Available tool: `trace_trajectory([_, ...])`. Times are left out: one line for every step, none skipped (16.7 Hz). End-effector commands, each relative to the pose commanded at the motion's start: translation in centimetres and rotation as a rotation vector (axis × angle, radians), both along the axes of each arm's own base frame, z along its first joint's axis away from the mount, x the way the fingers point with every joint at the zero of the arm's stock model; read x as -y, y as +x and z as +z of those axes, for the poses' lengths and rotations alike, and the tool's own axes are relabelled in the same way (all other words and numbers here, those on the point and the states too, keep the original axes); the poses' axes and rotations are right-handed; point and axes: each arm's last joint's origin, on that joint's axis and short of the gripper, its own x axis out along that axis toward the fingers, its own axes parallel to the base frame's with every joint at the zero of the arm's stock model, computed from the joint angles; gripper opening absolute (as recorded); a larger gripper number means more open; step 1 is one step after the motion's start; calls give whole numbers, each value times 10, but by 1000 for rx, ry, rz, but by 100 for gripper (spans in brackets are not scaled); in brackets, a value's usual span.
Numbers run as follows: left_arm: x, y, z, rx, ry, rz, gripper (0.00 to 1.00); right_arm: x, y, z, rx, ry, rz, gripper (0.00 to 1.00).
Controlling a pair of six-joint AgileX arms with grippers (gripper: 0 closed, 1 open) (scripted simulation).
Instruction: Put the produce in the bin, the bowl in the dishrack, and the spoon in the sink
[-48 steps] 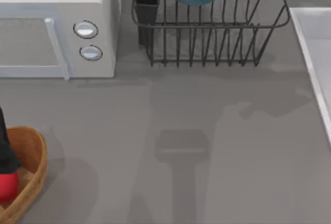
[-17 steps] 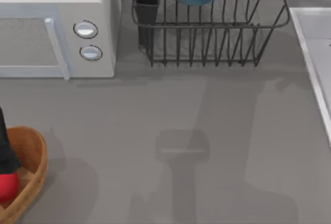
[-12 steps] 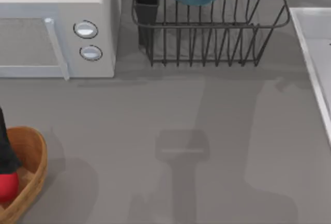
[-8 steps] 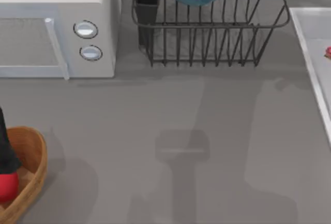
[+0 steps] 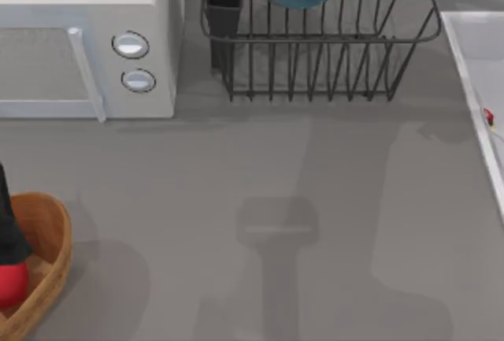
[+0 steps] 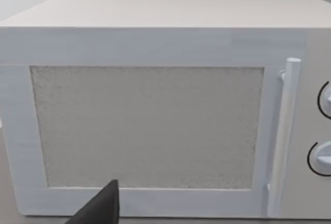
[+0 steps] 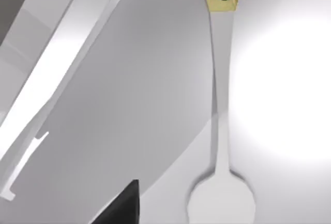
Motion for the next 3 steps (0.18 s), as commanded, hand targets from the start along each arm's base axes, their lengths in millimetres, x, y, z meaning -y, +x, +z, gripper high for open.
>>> trace_trajectory([0, 0, 0, 0, 0, 0, 100, 0, 0, 0, 0, 0, 0, 100])
trace_trajectory([0, 0, 0, 0, 0, 0, 100, 0, 0, 0, 0, 0, 0, 100])
trace_trajectory([0, 0, 0, 0, 0, 0, 100, 0, 0, 0, 0, 0, 0, 100])
